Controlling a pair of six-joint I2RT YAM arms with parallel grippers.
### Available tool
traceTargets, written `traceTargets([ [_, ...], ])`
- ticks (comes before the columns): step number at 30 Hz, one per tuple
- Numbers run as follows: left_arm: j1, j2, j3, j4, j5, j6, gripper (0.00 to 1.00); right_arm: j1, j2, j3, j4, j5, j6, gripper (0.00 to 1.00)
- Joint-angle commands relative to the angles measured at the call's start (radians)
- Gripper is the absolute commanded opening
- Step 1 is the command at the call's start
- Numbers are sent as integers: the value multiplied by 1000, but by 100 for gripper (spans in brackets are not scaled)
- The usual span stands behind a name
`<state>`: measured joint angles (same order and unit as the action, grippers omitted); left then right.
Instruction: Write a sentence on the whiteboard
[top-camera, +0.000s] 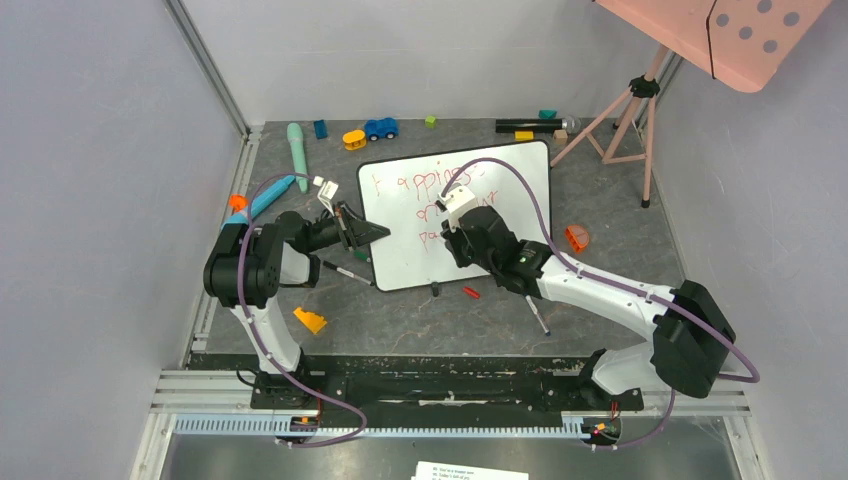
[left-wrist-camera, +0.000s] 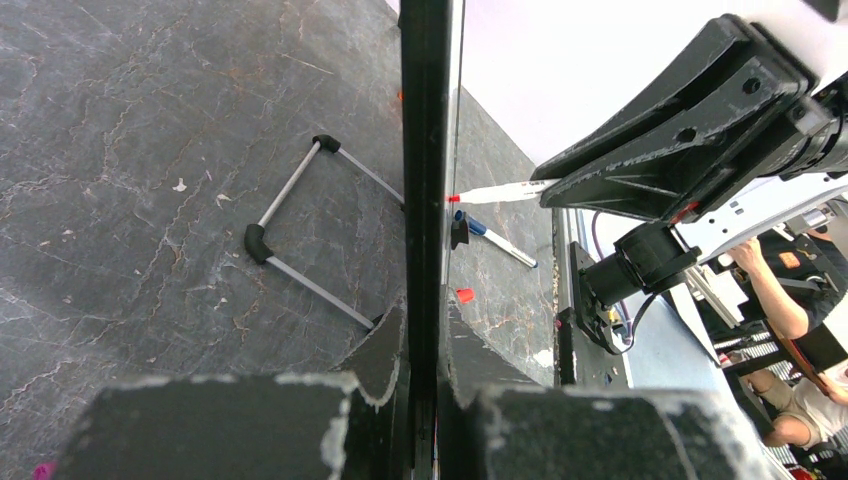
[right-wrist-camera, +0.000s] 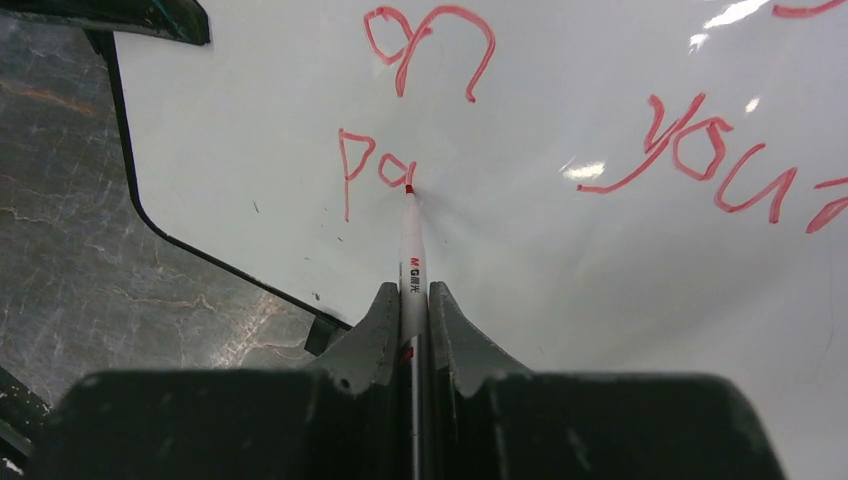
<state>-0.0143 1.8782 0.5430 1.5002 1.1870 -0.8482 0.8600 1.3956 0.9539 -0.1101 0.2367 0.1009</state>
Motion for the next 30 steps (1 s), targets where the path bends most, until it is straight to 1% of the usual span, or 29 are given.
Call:
traceTargets([
  [1,13,-10,6,57,-11,86,2,-7,-35,-54,6,6,3,0],
  [7,13,-12,5,57,-12,86,2,-7,-50,-49,1,12,4,0],
  [14,13,-12,3,57,-10,87,2,-8,-90,-5,13,-43,-4,0],
  [19,13,-12,3,57,-12,87,2,-19,-121,3,20,-47,-2,0],
  [30,13,-14,5,57,-11,87,2,-39,-78,26,22,-26,-10,0],
])
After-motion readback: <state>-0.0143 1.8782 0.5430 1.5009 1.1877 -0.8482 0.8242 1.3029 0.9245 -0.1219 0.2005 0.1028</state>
